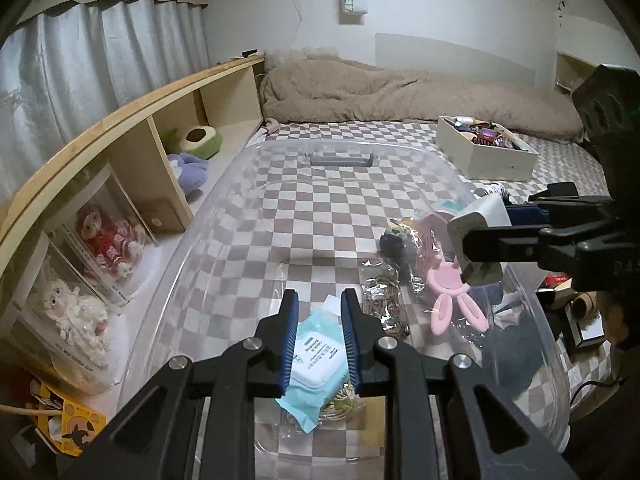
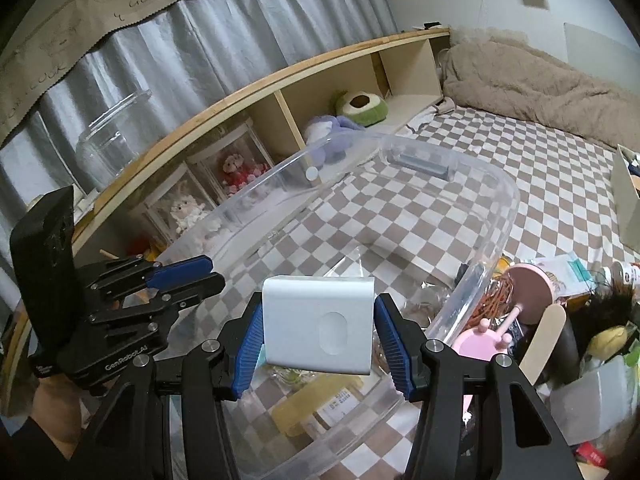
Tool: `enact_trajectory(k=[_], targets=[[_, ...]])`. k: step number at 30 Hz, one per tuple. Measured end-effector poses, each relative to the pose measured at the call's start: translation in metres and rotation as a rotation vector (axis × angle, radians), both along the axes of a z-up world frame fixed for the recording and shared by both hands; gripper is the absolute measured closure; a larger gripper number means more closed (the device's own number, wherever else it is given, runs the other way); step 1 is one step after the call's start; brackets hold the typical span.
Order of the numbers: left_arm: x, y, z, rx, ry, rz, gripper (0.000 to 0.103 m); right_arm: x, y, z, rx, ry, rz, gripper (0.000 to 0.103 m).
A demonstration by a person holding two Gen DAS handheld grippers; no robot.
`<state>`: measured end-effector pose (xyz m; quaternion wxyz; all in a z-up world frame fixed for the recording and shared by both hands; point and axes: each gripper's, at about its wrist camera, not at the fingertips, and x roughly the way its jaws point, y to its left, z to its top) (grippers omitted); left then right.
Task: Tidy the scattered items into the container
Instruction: 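Open the left tool to drop the teal packet into the bin, then open the right tool to drop the white charger into the bin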
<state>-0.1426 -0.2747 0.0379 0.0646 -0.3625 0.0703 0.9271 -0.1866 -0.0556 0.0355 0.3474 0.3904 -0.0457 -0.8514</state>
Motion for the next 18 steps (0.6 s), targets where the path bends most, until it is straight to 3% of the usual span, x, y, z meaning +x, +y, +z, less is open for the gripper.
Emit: enact_trajectory(k=[8, 18], targets=[[0.000, -0.005, -0.006, 0.017, -0.020, 0.015, 0.081, -0.013, -0.031, -0.003, 0.128, 0.011, 0.032, 0.048], [-0.001, -0.010, -0.007, 0.012, -0.037, 0.021, 0.081, -0.041, -0.074, -0.021, 0.294, -0.053, 0.132, 0.048]])
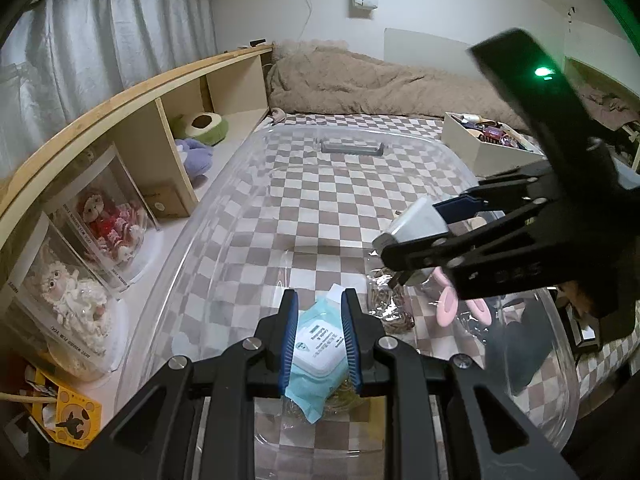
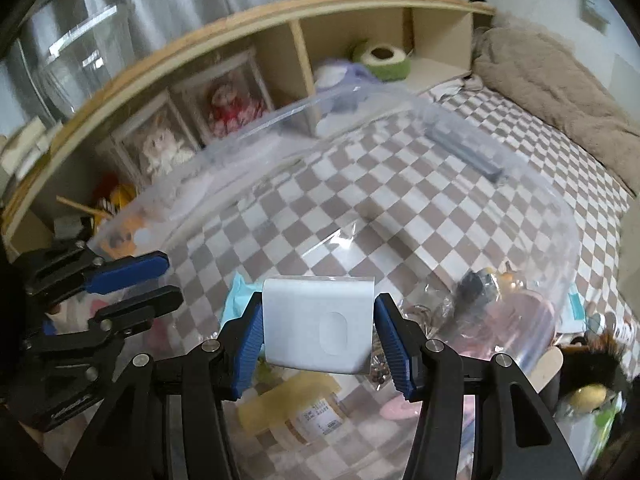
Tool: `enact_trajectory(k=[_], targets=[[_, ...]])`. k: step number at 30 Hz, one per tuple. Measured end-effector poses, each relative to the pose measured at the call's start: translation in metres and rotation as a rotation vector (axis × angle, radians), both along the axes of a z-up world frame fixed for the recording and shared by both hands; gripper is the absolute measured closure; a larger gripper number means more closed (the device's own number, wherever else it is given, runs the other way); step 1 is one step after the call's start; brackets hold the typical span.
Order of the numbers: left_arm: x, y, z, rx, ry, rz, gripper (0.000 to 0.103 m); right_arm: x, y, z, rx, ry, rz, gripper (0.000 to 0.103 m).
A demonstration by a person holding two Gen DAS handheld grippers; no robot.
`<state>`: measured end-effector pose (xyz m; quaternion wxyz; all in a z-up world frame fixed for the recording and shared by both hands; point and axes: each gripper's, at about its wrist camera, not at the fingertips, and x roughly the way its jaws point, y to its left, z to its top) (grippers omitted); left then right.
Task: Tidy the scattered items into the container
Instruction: 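Open the right tool to drop the white charger into the bin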
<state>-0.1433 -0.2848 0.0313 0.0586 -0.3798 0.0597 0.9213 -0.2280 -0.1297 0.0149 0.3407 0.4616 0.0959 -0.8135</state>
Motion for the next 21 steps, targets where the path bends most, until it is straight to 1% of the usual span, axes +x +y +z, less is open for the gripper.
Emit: enact_trajectory(k=[2, 3, 7, 9, 10, 11, 12, 13, 14, 21], targets=[[0.000, 0.001, 0.000, -0.006, -0.004, -0.003, 0.081, -0.001, -0.008, -0.004, 0.057, 0.007, 0.021, 0.048], [0.000, 0.001, 0.000, -0.011, -0.006, -0.005, 0.081, -0.002, -0.010, -0.005, 0.067, 0.001, 0.028, 0.048], [0.002, 0.002, 0.001, -0.023, -0.007, -0.010, 0.081, -0.007, -0.014, -0.009, 0.076, -0.019, 0.029, 0.048], [0.002, 0.003, 0.002, -0.026, -0.006, -0.008, 0.081, -0.007, -0.015, -0.007, 0.068, 0.006, 0.013, 0.048], [0.002, 0.003, 0.002, -0.026, -0.006, -0.007, 0.080, -0.008, -0.013, -0.003, 0.047, 0.021, 0.002, 0.048], [0.003, 0.003, 0.002, -0.026, -0.006, -0.005, 0.070, -0.009, -0.011, 0.001, 0.017, 0.022, -0.009, 0.047], [0.003, 0.004, 0.002, -0.025, -0.005, -0.002, 0.063, -0.011, -0.007, 0.006, -0.018, 0.020, -0.025, 0.036], [0.004, 0.004, 0.002, -0.024, -0.002, 0.000, 0.052, -0.013, -0.004, 0.010, -0.038, 0.019, -0.037, 0.022], [0.005, 0.004, 0.002, -0.024, 0.003, 0.001, 0.051, -0.015, -0.001, 0.014, -0.053, 0.024, -0.048, 0.018], [0.009, 0.011, 0.005, -0.022, 0.003, -0.003, 0.050, -0.012, 0.019, 0.025, -0.092, 0.027, -0.078, 0.017]])
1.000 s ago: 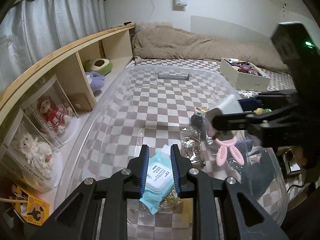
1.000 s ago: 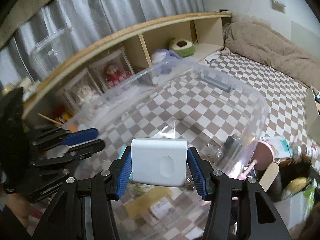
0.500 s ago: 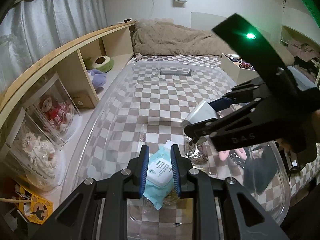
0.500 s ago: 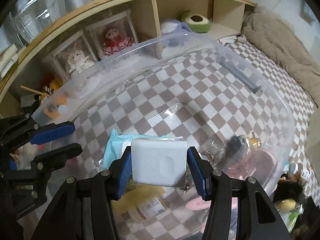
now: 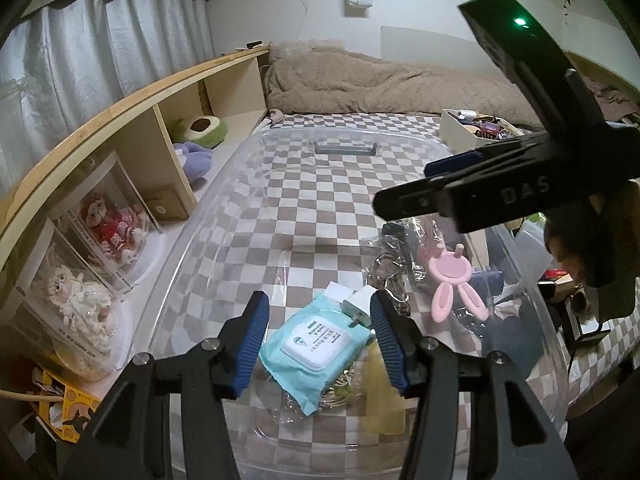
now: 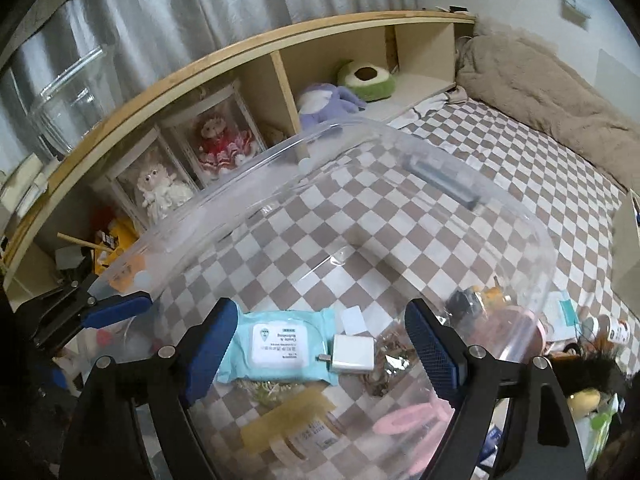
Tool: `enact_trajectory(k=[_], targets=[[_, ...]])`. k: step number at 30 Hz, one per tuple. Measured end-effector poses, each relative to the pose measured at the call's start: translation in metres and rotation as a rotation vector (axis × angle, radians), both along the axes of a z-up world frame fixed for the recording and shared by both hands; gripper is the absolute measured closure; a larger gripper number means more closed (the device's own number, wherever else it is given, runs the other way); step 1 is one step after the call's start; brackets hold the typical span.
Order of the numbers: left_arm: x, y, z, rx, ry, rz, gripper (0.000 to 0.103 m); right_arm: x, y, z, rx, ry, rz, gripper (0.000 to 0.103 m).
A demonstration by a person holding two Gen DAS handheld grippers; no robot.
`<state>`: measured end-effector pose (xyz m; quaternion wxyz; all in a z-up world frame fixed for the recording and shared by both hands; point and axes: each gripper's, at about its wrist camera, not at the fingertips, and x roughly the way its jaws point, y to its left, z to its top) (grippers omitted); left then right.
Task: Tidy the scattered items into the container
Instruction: 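Open the right tool to drop the white charger into the bin, then withdraw both tools from the bin back toward the pile of items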
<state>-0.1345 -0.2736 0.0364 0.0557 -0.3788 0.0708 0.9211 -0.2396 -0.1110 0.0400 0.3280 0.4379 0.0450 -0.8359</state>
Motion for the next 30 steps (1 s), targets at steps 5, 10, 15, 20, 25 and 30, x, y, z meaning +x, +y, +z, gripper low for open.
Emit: enact_trajectory(k=[5, 10, 15, 20, 25, 30], targets=[[0.004, 0.004, 0.004, 0.029, 0.011, 0.008, 0.029, 0.010, 0.019, 0.003, -0.058, -0.008, -0.018, 0.014], [0.007, 0.010, 0.007, 0.050, 0.012, 0.016, 0.000, 0.025, 0.036, 0.010, -0.110, 0.018, -0.034, 0.000], [0.009, 0.020, 0.007, 0.034, 0.006, 0.018, 0.000, 0.034, 0.046, 0.016, -0.091, 0.065, -0.059, 0.000], [0.013, 0.026, 0.013, 0.037, 0.014, 0.017, 0.000, 0.040, 0.054, 0.018, -0.084, 0.077, -0.053, 0.000], [0.017, 0.033, 0.022, 0.030, 0.031, 0.016, 0.000, 0.048, 0.061, 0.020, -0.085, 0.084, -0.049, 0.000], [0.025, 0.040, 0.030, 0.028, 0.047, 0.017, 0.000, 0.058, 0.071, 0.025, -0.092, 0.098, -0.057, 0.000]])
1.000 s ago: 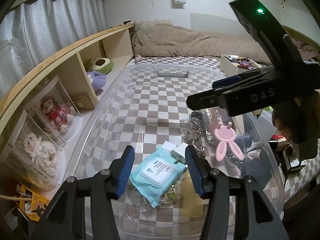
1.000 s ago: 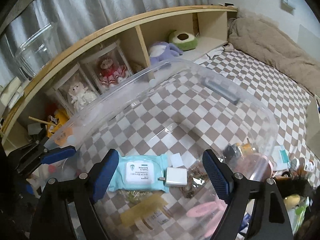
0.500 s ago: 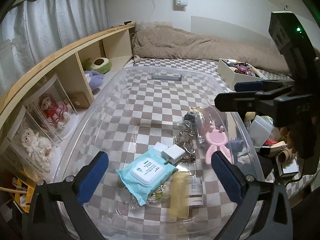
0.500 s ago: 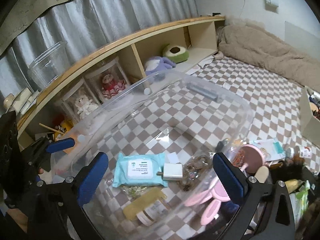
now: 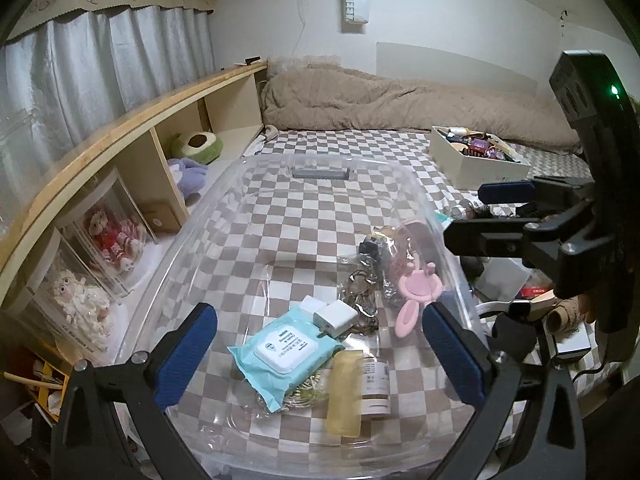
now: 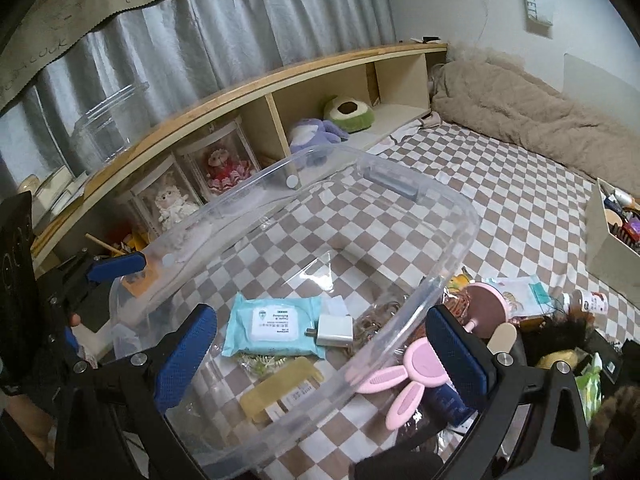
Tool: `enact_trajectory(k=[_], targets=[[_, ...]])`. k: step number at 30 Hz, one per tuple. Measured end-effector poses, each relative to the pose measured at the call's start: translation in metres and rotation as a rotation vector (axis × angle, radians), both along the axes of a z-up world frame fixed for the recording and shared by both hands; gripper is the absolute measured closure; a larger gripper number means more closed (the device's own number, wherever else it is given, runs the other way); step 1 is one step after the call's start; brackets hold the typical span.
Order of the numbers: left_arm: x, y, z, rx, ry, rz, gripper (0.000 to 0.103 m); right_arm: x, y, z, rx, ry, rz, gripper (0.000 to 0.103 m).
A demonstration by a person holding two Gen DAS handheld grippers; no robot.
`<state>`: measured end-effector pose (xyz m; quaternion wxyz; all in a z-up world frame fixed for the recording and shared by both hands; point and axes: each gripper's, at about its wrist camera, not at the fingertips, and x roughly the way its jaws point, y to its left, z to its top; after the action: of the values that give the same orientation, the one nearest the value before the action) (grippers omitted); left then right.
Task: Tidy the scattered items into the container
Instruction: 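Withdraw both tools from the bin back toward the pile of items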
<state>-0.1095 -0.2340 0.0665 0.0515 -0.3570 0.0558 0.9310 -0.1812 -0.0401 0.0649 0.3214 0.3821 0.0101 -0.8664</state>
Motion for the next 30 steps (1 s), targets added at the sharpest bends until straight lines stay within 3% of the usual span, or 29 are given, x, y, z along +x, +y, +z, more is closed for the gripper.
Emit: enact_trajectory(k=[30], targets=[[0.085, 0.071, 0.046, 0.080, 0.082, -0.062, 0.000, 0.112, 0.104, 0.035, 0.011, 0.126, -0.094, 0.000]])
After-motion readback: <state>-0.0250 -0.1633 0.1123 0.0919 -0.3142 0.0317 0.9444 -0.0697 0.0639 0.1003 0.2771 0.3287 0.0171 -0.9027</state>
